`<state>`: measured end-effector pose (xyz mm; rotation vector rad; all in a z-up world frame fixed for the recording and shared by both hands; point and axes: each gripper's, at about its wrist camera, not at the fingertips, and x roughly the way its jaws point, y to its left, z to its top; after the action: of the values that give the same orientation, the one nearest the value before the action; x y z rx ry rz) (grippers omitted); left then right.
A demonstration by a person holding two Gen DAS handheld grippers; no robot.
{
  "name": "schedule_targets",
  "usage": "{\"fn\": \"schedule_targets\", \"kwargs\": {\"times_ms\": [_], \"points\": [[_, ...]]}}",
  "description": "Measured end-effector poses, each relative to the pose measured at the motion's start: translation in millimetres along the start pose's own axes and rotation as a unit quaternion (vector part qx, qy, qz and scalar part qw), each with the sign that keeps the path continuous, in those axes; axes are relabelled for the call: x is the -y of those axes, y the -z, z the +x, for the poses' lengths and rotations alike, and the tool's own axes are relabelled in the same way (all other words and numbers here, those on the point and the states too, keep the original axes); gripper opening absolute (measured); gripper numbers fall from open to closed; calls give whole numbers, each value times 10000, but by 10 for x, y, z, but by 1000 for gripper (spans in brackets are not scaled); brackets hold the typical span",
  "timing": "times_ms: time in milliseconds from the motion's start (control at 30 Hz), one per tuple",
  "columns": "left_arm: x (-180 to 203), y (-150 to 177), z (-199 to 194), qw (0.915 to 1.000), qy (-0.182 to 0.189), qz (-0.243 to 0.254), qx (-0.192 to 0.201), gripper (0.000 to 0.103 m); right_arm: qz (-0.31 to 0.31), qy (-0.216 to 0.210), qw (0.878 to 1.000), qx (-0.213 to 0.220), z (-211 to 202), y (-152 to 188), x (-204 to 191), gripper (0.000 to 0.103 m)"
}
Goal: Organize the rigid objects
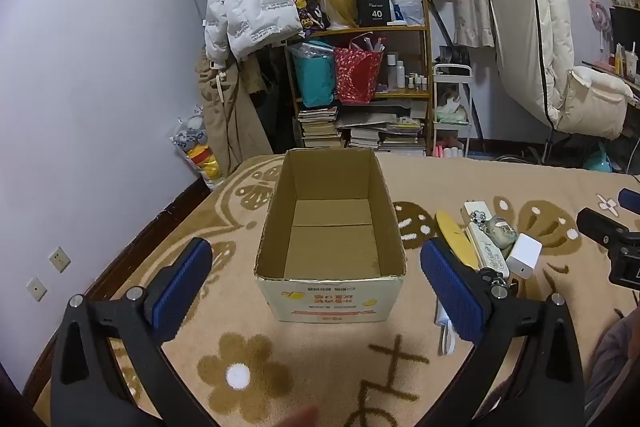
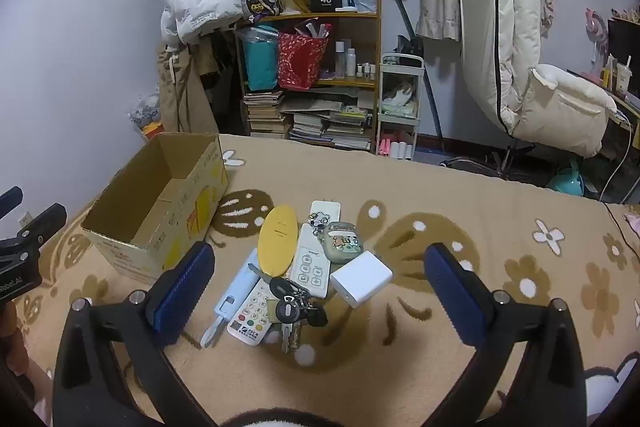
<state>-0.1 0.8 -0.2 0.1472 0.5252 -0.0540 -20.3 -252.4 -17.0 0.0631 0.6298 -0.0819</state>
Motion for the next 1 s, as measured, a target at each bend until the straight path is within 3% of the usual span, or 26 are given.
{"fn": "schedule_targets", "kwargs": {"times_ms": [1000], "points": [[-106,-6,12,9999,-65,-85,-2,103,-6,-4,10000,41,-16,15,-1,103]]}}
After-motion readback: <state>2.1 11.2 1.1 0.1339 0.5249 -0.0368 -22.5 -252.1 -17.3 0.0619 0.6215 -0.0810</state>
